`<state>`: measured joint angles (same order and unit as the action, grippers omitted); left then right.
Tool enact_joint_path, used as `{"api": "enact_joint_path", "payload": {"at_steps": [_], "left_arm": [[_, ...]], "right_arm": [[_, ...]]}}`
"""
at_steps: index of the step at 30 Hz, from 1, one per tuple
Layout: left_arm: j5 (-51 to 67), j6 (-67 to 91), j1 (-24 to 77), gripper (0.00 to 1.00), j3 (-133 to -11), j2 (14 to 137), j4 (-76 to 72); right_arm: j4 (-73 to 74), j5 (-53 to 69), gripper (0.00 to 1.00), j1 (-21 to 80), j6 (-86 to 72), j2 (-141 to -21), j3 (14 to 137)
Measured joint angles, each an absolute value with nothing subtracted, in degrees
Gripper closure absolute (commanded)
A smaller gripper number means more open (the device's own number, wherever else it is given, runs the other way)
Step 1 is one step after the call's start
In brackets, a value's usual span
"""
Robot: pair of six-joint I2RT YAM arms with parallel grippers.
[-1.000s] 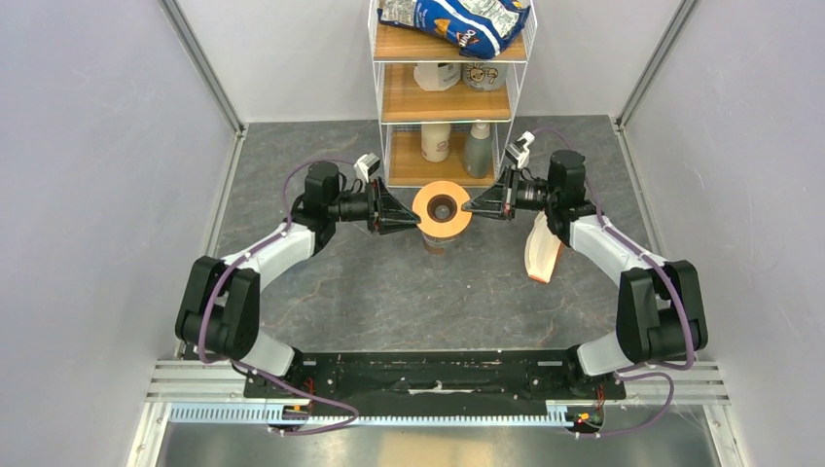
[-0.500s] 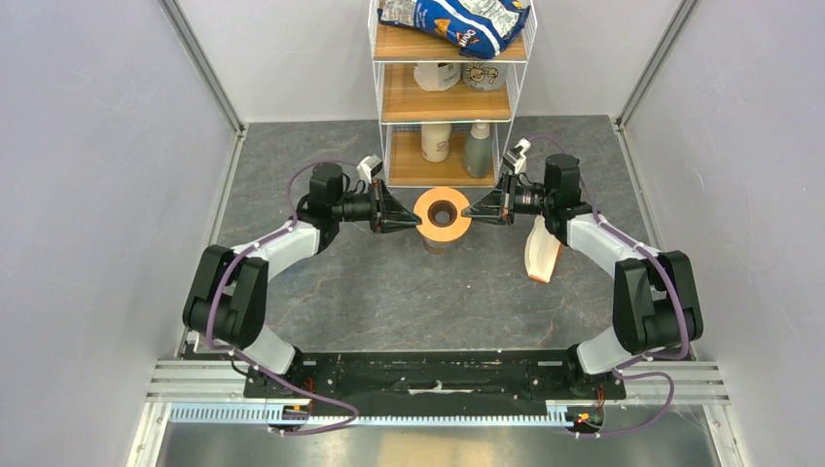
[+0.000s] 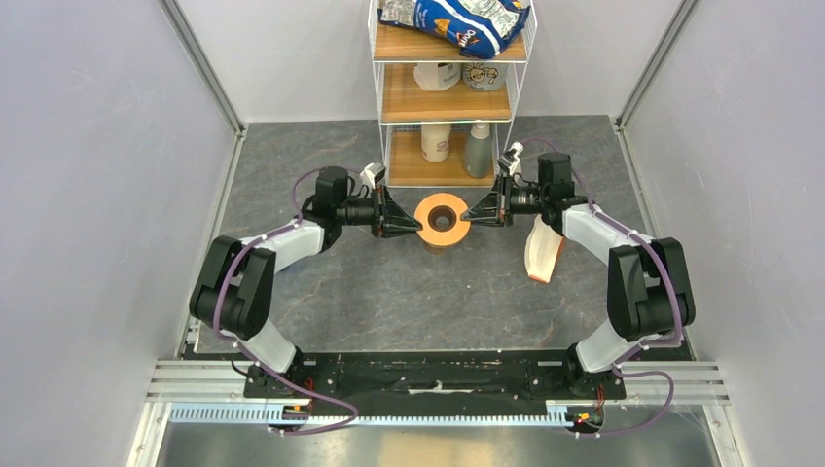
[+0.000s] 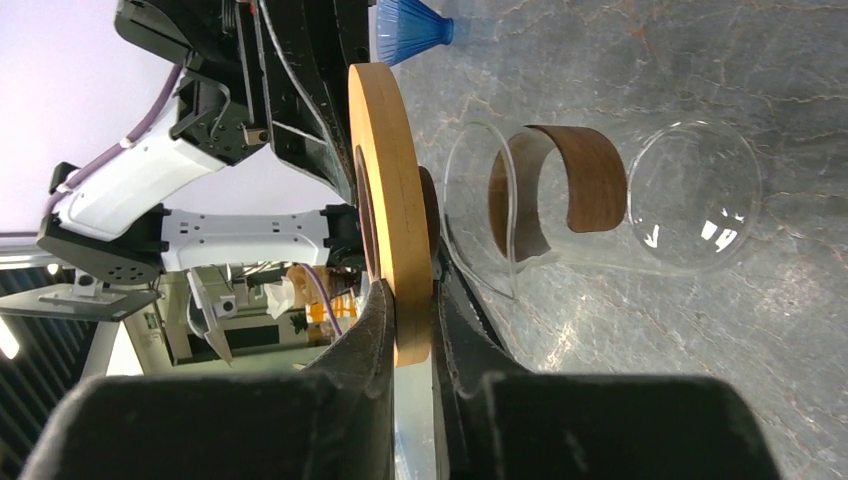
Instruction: Place the coffee filter in the dripper
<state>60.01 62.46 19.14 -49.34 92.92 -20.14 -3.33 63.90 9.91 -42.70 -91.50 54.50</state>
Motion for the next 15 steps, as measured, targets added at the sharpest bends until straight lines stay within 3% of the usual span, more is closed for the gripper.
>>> {"api": "enact_joint_path", "payload": {"at_steps": [15], "left_arm": [[59.5, 57.8, 19.0, 0.96, -50.5, 95.0, -14.2]], "right_arm": [[6.2, 60.9, 0.76, 11.0, -36.3, -95.2, 58.3]]}}
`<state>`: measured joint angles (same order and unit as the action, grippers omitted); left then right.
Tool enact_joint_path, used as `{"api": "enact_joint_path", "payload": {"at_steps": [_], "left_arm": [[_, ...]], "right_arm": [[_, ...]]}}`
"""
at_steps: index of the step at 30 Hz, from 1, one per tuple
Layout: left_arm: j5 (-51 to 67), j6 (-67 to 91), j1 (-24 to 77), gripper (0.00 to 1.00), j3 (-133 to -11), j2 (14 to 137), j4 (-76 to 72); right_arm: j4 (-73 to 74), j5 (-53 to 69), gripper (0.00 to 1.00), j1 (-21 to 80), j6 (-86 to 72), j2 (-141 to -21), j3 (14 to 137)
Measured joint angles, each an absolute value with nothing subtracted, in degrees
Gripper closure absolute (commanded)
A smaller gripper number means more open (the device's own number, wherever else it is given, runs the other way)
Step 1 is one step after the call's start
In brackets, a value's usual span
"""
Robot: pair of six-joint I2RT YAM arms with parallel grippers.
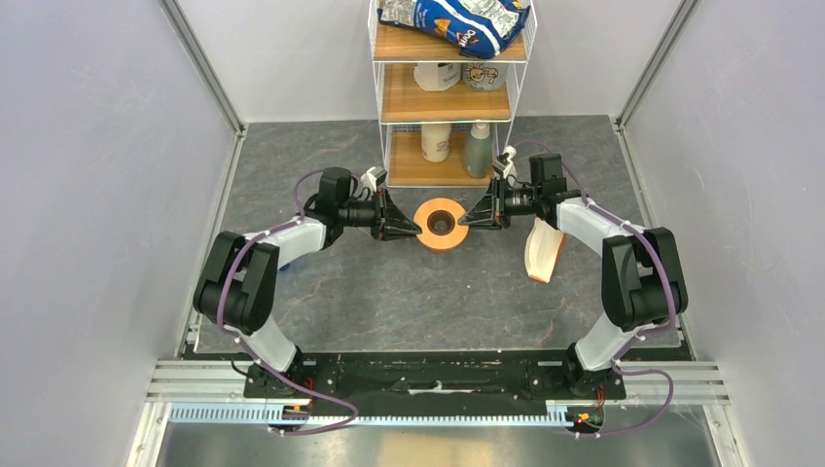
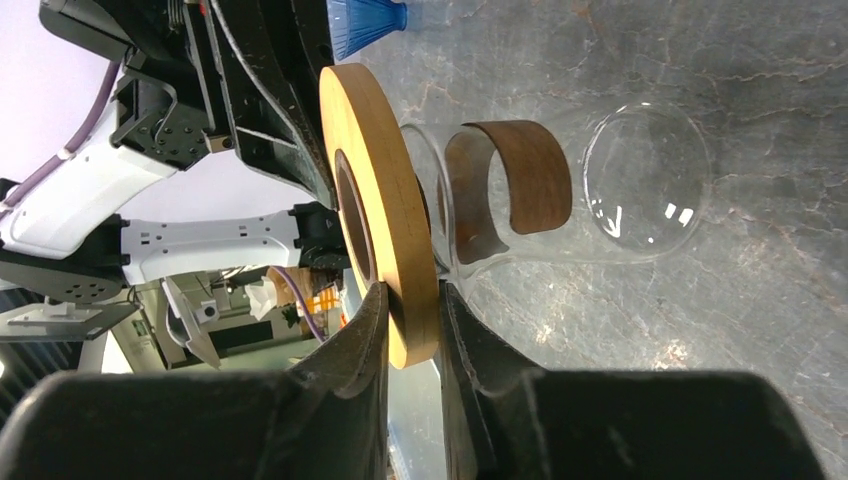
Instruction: Place the coffee filter in the dripper
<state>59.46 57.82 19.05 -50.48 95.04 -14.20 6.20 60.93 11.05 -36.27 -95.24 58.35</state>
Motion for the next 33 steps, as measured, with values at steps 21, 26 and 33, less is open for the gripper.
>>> {"api": "enact_joint_path", "payload": {"at_steps": [21, 26, 33], "left_arm": [[59.0, 55.0, 18.3, 0.89, -52.4, 95.7, -9.9], [59.1, 54.1, 18.2, 0.84, -53.4, 95.9, -9.1], [59.7, 52.0, 17.5, 0.68, -54.3, 96.1, -6.8]], "right_arm": [[11.1, 57.6, 0.57, 12.4, -33.3, -98.3, 61.3], [11.8, 56.5, 0.55, 12.7, -32.7, -98.4, 61.8], [12.1, 56.1, 0.50, 12.9, -32.2, -98.5, 62.1]]}}
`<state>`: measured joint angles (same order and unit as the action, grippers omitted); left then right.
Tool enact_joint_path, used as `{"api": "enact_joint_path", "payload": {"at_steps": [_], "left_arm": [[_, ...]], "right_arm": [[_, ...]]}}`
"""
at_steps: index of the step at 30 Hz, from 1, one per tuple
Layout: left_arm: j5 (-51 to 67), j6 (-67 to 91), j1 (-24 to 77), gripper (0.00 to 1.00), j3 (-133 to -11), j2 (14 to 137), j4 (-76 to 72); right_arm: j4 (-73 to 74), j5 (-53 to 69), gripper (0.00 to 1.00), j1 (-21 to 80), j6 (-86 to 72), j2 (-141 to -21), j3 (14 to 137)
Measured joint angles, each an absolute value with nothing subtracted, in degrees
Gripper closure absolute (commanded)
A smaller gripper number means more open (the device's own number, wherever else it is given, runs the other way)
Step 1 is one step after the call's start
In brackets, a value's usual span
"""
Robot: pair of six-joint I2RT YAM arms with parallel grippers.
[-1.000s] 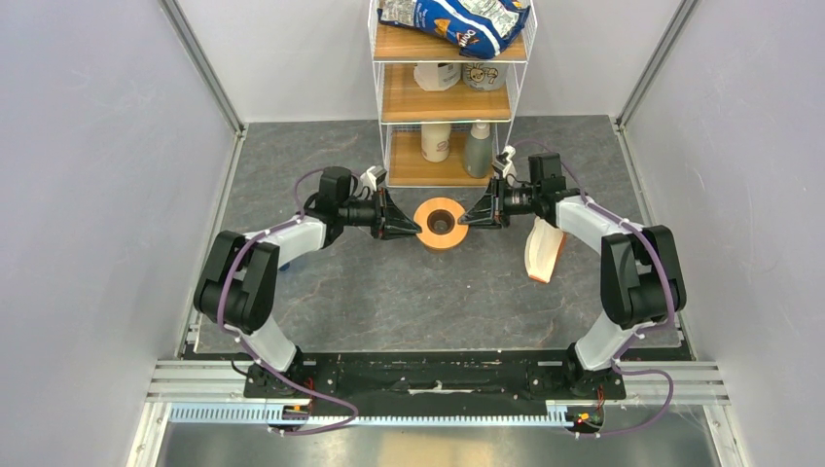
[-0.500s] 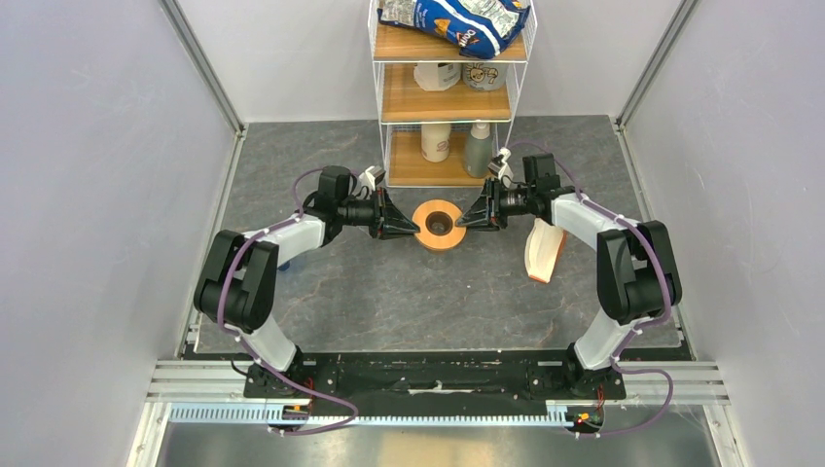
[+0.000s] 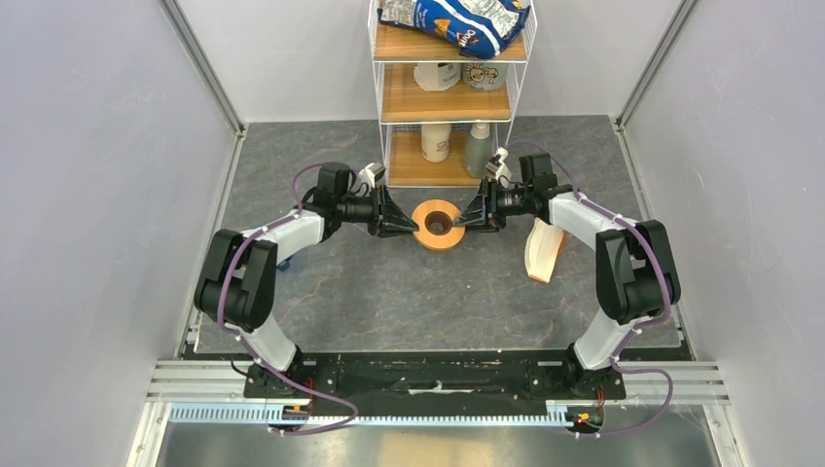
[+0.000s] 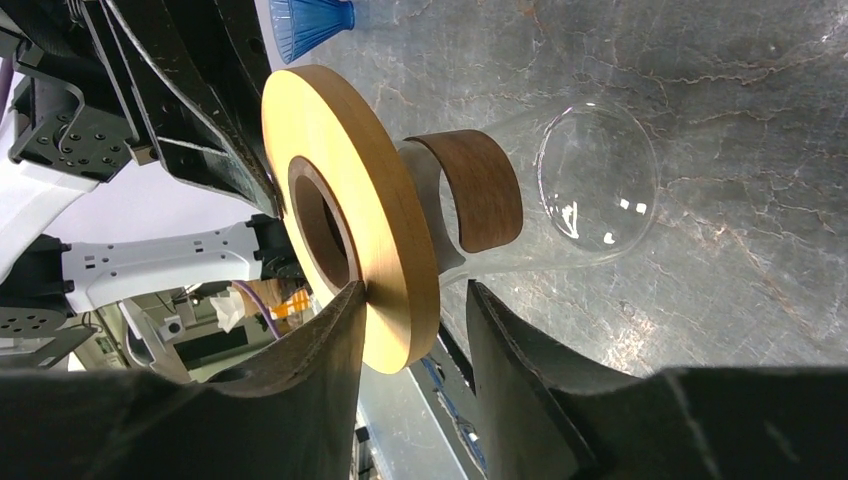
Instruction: Place the coffee filter in the dripper
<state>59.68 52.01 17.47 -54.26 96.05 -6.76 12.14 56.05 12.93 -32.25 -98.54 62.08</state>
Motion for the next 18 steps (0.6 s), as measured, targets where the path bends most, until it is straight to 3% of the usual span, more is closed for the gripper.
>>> {"api": "enact_joint_path", "payload": {"at_steps": [6, 15, 18], "left_arm": [[59.7, 49.1, 17.3, 0.57, -54.6, 96.1, -3.0], [59.6, 46.3, 16.4, 0.40, -54.9, 96.1, 0.6], [59.5, 45.5, 15.8, 0.33, -55.2, 96.1, 1.7]], "right_arm": [[12.2, 55.7, 0.45, 13.0, -31.9, -98.6, 62.1], [14.1, 55.4, 0.05, 13.0, -30.5, -98.6, 62.2], [14.7, 55.4, 0.03, 13.0, -30.0, -98.5, 62.4]]}}
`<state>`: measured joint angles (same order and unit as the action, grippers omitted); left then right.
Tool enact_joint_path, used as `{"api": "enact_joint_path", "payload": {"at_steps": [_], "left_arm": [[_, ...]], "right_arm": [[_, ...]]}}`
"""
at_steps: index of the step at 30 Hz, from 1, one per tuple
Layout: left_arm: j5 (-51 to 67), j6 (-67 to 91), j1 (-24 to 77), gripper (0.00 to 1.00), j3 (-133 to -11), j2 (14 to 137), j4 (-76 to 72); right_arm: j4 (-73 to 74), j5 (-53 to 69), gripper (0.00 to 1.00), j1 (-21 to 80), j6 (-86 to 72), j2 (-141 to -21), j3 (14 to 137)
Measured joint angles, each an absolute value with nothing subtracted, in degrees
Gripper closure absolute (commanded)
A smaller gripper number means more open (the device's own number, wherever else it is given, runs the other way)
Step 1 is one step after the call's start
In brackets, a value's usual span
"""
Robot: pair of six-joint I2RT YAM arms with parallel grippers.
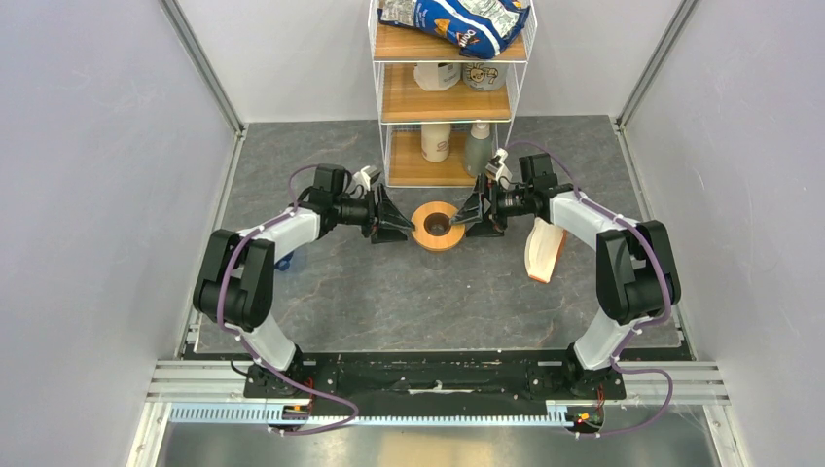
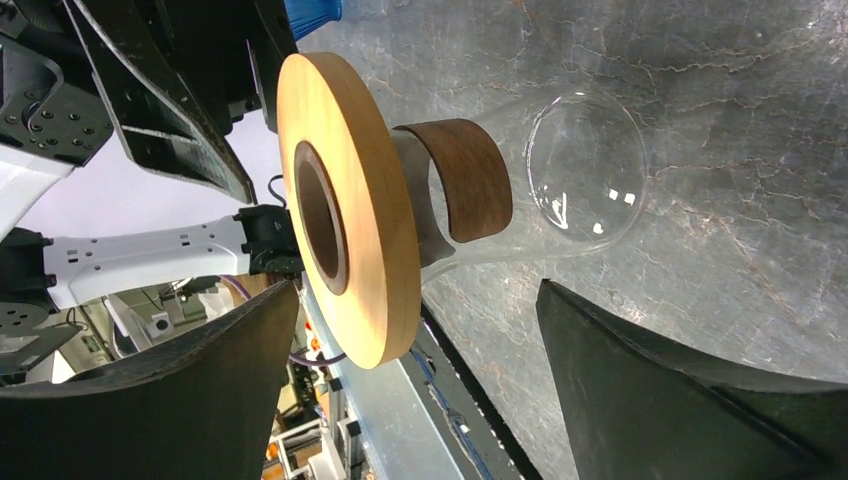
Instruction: Place the coffee filter in the dripper
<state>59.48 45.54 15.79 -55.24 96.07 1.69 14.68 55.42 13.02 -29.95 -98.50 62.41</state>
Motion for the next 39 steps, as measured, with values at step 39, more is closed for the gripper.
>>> {"api": "enact_joint_path", "payload": {"at_steps": [39], "left_arm": [[30.9, -18.6, -30.2, 0.11, -73.6, 76.0, 65.9]], "right_arm": [[48.7, 43.7, 0.03, 9.5, 4.6, -79.3, 73.6]]}}
